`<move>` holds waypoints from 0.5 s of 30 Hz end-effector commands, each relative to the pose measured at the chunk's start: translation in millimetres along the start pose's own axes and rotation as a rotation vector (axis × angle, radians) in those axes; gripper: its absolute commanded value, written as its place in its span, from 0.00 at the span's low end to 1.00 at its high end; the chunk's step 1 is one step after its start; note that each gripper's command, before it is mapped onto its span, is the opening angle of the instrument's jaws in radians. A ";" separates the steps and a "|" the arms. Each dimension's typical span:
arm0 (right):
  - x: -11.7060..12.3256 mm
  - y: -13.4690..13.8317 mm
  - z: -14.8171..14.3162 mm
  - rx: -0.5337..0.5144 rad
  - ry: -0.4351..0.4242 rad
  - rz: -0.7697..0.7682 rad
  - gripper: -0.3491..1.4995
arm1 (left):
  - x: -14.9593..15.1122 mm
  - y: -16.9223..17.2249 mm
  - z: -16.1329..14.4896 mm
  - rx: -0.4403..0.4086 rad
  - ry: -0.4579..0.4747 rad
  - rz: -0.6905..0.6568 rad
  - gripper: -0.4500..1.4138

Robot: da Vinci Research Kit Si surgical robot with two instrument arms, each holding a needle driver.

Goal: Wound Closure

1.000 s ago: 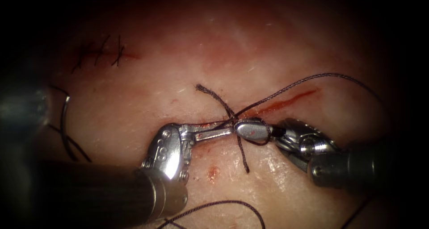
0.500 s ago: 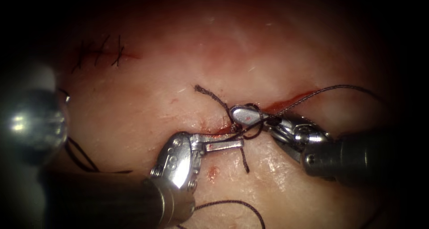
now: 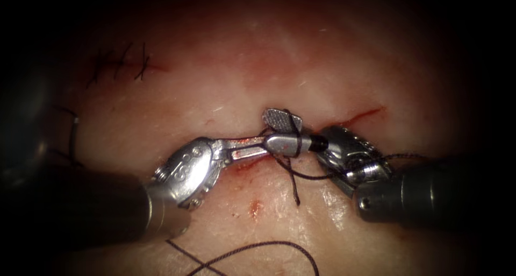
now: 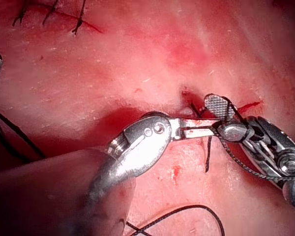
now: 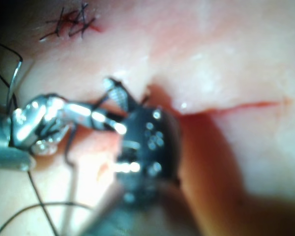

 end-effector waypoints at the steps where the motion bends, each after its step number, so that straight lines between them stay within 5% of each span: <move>1: -1.3 -0.5 0.6 0.009 -0.020 -0.010 0.78 | -0.8 0.8 0.5 0.001 -0.003 0.006 0.00; 15: -2.0 -0.7 0.2 0.036 -0.050 -0.005 0.62 | -2.8 3.1 1.1 0.036 -0.060 0.047 0.00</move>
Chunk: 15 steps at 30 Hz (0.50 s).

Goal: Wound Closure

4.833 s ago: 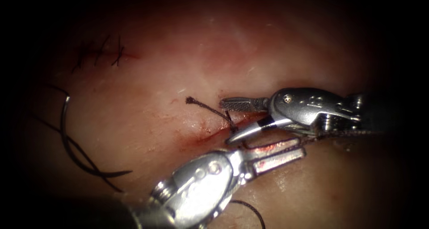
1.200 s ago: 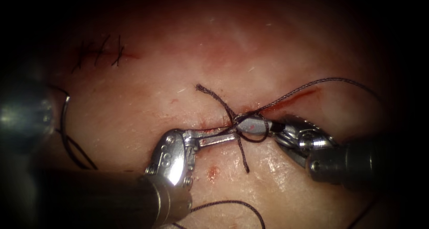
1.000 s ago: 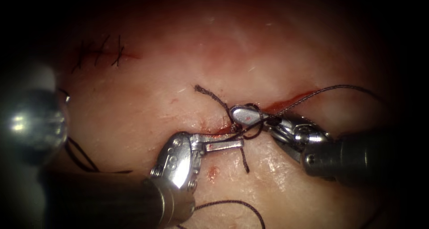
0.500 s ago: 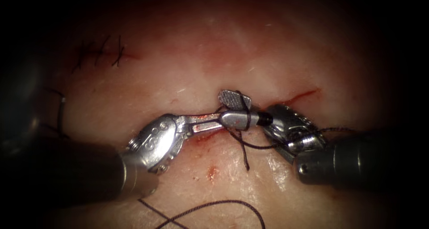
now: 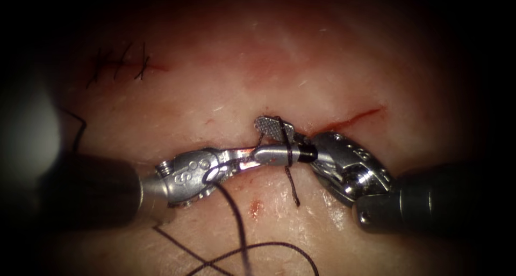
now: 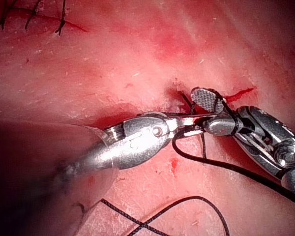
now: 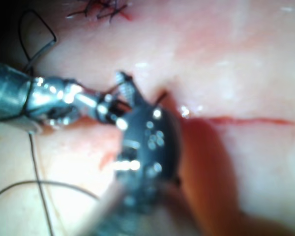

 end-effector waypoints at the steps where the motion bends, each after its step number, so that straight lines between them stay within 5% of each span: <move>1: -1.0 0.0 -0.2 0.000 0.004 0.027 0.62 | -0.9 0.9 0.4 -0.003 0.003 -0.004 0.00; 15: -0.9 0.6 -0.7 0.000 0.053 0.111 0.62 | -1.3 3.1 -1.1 -0.020 -0.028 -0.005 0.00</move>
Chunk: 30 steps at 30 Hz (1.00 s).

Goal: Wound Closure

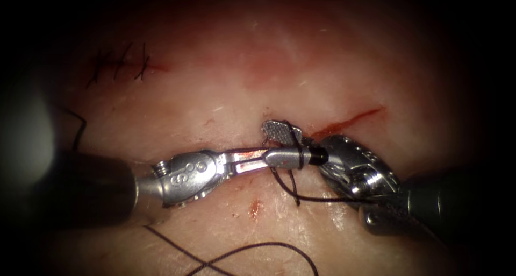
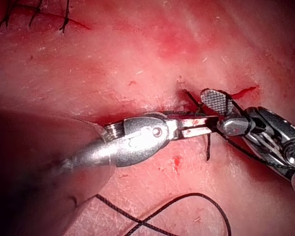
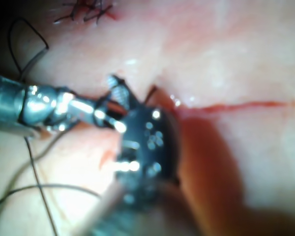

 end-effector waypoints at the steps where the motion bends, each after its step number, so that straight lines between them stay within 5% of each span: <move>1: -1.3 0.0 0.9 -0.008 0.010 0.009 0.62 | -1.1 1.4 0.8 0.002 -0.004 -0.004 0.00; 17: -1.6 2.2 -1.1 -0.106 0.056 0.081 0.65 | -0.9 5.6 3.1 -0.051 -0.108 -0.037 0.00; 19: -1.8 2.1 -1.0 -0.102 0.051 0.081 0.65 | -0.7 5.3 3.4 -0.045 -0.142 -0.069 0.26; 22: -2.1 1.7 -0.8 -0.097 0.046 0.088 0.65 | -0.4 5.1 3.9 -0.040 -0.200 -0.097 0.37; 30: -2.1 1.7 -0.5 -0.102 0.033 0.088 0.65 | 1.0 6.0 5.5 -0.042 -0.303 -0.136 0.44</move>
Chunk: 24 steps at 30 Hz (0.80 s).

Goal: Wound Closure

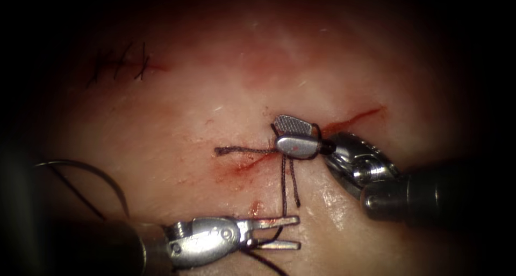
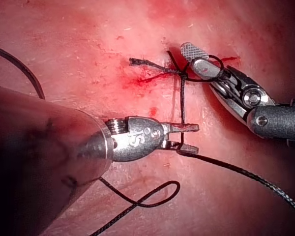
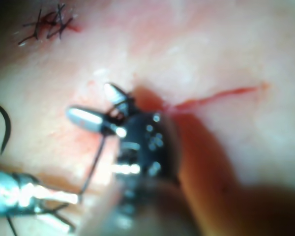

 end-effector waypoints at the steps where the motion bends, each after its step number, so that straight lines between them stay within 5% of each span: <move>1: -1.1 0.0 0.4 0.005 -0.006 0.003 0.65 | -0.5 1.0 1.0 -0.003 -0.010 -0.004 0.43; 4: -1.2 -0.2 0.4 0.007 -0.009 0.004 0.65 | 0.3 1.8 1.2 -0.002 -0.034 -0.010 0.36; 6: -1.1 -0.3 0.4 0.007 -0.009 0.005 0.65 | 0.9 2.2 1.3 -0.002 -0.039 -0.013 0.00; 18: -1.2 -1.0 1.2 -0.021 -0.060 -0.074 0.63 | 2.2 2.5 1.2 0.023 -0.057 -0.029 0.00; 24: -0.9 -2.2 2.7 -0.053 -0.195 -0.248 0.64 | 1.6 1.9 1.1 0.023 -0.058 -0.027 0.00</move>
